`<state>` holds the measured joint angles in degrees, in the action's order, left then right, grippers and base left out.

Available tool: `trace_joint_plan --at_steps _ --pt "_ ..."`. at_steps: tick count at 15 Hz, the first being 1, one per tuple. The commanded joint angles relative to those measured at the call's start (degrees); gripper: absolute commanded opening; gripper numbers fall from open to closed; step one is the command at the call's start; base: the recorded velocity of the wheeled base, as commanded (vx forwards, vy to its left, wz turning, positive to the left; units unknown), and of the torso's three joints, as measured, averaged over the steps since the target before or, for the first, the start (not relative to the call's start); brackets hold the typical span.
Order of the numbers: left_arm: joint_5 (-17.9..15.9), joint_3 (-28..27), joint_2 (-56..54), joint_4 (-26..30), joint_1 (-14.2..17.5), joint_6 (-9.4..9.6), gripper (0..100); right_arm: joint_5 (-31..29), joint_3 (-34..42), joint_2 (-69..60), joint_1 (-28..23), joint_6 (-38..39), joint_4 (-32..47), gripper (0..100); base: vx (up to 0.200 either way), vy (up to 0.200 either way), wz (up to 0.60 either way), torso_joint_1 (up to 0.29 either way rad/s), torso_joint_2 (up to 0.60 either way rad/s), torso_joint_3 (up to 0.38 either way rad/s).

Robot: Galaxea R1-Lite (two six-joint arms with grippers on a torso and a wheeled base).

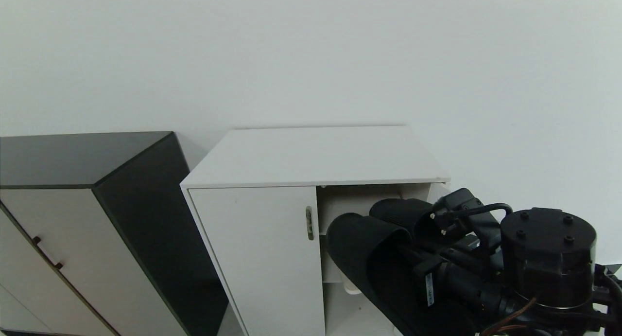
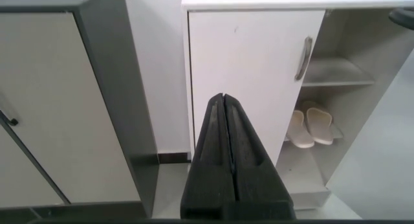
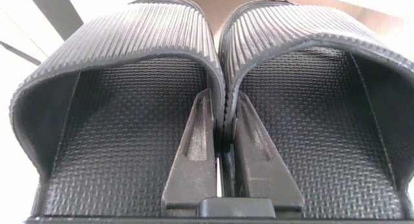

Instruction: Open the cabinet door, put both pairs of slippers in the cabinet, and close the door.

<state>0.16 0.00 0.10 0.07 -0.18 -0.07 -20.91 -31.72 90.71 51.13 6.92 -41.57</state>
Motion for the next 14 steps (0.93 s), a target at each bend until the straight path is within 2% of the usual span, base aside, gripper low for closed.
trace_joint_plan --at_steps 1,14 --pt "0.0 0.0 0.0 0.0 0.0 -0.01 0 0.0 0.0 0.2 0.0 0.0 0.0 0 0.000 0.000 0.00 -0.207 0.52 0.300" --pt "0.0 0.0 0.0 0.0 0.0 -0.01 0 0.0 0.1 0.4 0.3 0.0 -0.1 0 0.000 0.000 0.00 -0.169 0.49 0.321"
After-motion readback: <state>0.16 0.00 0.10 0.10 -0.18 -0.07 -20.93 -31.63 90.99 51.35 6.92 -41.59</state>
